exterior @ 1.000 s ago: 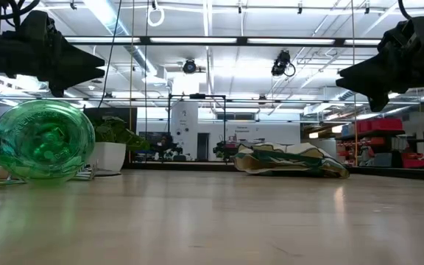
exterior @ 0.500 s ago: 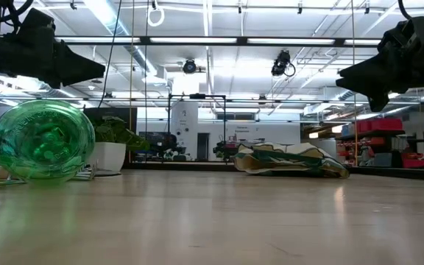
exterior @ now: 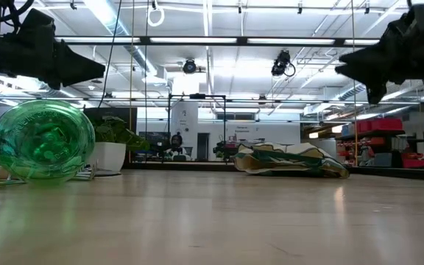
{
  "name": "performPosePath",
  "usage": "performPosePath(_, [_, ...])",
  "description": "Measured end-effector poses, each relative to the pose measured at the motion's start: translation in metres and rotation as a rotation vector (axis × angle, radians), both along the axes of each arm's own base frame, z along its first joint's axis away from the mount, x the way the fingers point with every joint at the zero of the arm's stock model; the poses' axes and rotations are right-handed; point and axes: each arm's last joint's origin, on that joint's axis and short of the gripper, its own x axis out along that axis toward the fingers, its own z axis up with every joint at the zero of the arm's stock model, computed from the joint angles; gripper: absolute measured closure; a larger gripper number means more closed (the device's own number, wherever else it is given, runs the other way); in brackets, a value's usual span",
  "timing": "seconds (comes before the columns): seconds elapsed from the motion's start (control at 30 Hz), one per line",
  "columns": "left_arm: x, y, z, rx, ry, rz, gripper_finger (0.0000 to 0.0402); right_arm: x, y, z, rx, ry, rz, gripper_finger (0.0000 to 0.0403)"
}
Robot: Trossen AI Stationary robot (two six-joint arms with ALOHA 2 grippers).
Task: Pick & Place Garden tools in Gardening bag
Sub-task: Prepare the white gardening bag
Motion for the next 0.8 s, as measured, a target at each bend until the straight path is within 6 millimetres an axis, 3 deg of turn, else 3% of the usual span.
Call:
performPosePath(0.17, [0.0,0.0,0.0,-0.021,-0.019,-0.007,0.0234,-0.005,-0.007,0.014,-0.035,-0.124,-0.266,0.0284])
performPosePath(0.33, [0.0,-0.001,0.001,-0.022,-0.027,-0.039,0.0234,-0.002,-0.006,0.021,-0.012,-0.193,-0.218,0.0284])
performPosePath(0.53, [0.0,-0.001,0.001,-0.019,-0.026,-0.04,0.0234,0.019,-0.009,0.022,-0.031,0.012,-0.321,0.0284])
performPosePath(0.8, [0.0,-0.001,0.001,-0.019,-0.027,-0.036,0.0234,0.064,-0.014,0.044,-0.193,0.313,-0.405,0.0284])
